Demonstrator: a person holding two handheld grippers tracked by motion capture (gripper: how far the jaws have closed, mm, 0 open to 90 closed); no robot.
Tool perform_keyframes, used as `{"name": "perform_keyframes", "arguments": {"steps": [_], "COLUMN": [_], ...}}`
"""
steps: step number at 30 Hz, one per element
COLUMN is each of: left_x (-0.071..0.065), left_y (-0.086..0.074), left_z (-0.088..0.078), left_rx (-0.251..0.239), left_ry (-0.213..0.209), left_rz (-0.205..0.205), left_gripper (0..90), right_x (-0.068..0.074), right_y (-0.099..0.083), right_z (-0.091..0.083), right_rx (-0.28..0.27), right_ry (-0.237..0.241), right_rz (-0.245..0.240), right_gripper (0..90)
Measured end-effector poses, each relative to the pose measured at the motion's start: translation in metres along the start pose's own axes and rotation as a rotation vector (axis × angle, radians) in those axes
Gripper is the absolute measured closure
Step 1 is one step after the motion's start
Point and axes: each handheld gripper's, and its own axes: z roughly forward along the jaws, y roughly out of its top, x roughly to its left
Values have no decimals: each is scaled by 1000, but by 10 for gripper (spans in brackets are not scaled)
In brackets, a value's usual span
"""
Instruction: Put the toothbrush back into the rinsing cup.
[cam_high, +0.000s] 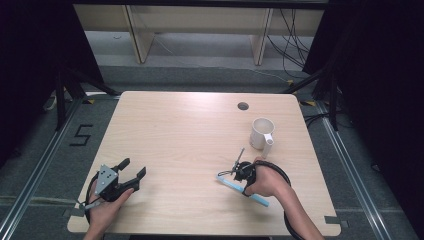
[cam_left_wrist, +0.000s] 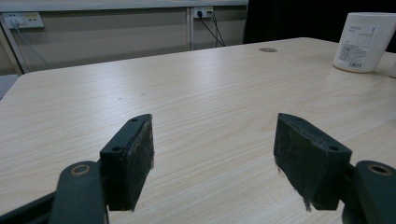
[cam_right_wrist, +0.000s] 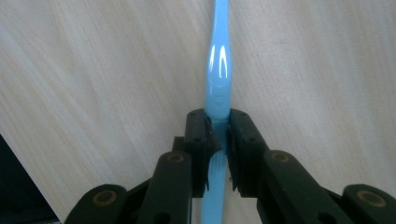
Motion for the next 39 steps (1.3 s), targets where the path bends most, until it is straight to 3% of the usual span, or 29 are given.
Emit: {"name": "perform_keyframes", "arguments": {"steps": [1, 13, 14, 17, 19, 20, 31, 33, 37, 39], "left_x": [0, -1, -1, -2, -2, -3, -2, -2, -2, -2], "left_y": [0, 0, 0, 0, 0, 0, 0, 0, 0, 0], "left_z": [0, 0, 2, 1, 3, 1, 2, 2, 1, 1], "left_rx": [1, 8, -9, -5, -9, 11, -13, -14, 5, 6], "left_ry": [1, 6, -4, 1, 2, 4, 1, -2, 1, 4], "left_rz": [1, 9, 12, 11, 11, 11, 6, 5, 5, 3], "left_gripper": [283, 285, 285, 285, 285, 286, 286, 286, 285, 286], "right_x": [-1, -4, -4, -8, -12, -13, -16, -18, -16, -18], "right_y": [-3, -18, -20, -31, -35, -38, -49, -49, -50, -51], "right_z": [-3, -19, -20, -25, -26, -27, -34, -35, -36, -37], "right_rx": [-31, -119, -123, -174, -196, -206, -248, -266, -274, -290], "right_ry": [3, -5, -4, -5, -22, -17, -41, -42, -51, -55], "right_rz": [-3, 27, 27, 67, 68, 80, 137, 114, 143, 135], "right_gripper": [794, 794, 794, 794, 794, 795, 794, 795, 794, 795]}}
